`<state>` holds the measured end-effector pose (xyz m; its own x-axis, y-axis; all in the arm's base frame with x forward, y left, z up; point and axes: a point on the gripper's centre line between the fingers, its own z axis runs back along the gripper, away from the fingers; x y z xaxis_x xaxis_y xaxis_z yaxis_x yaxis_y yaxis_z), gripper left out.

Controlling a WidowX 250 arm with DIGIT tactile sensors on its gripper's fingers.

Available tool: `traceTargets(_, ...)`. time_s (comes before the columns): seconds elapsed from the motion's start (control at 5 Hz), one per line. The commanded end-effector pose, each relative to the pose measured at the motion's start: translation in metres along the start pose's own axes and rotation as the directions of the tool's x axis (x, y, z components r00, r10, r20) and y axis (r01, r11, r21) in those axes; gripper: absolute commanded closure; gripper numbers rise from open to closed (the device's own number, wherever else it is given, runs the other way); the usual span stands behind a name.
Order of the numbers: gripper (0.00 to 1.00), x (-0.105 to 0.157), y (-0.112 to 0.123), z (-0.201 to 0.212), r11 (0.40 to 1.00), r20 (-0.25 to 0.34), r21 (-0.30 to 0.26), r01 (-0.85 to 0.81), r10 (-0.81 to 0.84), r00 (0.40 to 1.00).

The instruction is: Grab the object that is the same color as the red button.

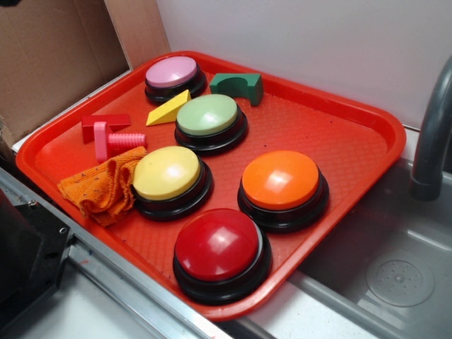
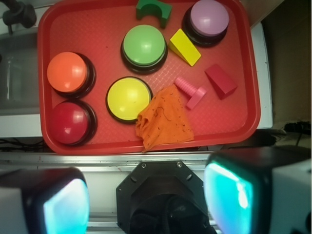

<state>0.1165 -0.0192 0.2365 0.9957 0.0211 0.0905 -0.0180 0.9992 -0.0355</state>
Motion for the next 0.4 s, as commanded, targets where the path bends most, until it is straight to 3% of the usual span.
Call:
traceTargets(0.0, 0.0, 0.0, 0.0, 0.0, 1.0, 0.0, 0.0, 0.0, 0.0, 1.0)
traceTargets(0.2, 0.0, 0.01, 0.005, -0.019, 0.998, 0.033, 0.011, -0.068, 0.067, 0.997)
